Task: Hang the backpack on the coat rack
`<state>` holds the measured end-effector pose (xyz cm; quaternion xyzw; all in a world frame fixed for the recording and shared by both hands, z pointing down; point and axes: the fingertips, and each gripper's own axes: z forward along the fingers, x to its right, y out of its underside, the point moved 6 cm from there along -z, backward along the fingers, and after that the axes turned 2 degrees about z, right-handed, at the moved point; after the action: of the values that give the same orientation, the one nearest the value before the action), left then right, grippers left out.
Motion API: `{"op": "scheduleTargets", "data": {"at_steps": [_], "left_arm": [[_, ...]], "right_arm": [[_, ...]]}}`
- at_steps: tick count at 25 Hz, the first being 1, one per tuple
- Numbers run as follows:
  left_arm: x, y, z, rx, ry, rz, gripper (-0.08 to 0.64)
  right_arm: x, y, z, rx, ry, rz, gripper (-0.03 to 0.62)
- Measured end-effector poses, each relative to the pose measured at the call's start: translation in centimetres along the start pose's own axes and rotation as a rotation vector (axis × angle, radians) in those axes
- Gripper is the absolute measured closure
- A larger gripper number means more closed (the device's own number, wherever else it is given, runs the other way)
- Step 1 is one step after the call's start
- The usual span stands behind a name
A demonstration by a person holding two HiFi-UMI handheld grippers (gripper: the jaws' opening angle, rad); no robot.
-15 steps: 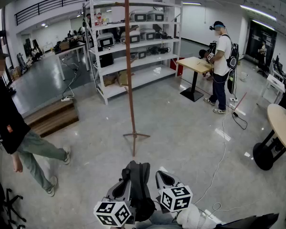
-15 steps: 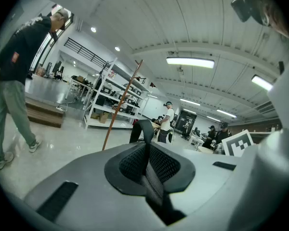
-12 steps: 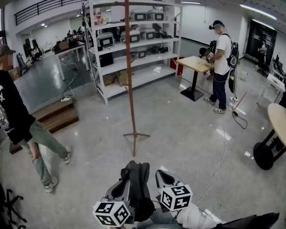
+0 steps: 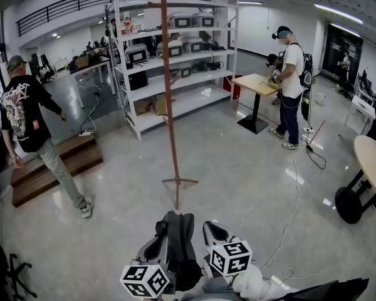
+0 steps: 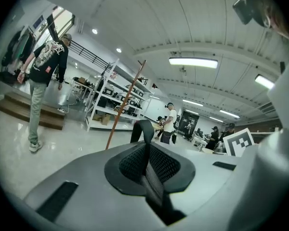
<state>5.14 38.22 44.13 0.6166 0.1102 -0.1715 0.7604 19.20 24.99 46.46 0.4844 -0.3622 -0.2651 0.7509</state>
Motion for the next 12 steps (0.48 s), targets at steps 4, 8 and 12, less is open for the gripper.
{"op": "scheduleTargets", "data": {"at_steps": [4, 8, 12], "left_arm": [[-0.6, -0.3, 2.2, 0.001, -0.003, 0.002, 0.54], [-0.7, -0.8, 4.2, -0.006, -0.011, 0.0, 0.54], [-1.5, -1.9, 6.7, -0.008, -0.016, -0.001, 0.541]], "right_arm": [[1.6, -0.5, 1.6, 0.006, 0.006, 0.002, 0.58], [2.9, -1.3, 3.1, -0.002, 0.004, 0.009, 0.58], [3.8, -2.5, 5.5, -0.003, -0.001, 0.008, 0.58]]}}
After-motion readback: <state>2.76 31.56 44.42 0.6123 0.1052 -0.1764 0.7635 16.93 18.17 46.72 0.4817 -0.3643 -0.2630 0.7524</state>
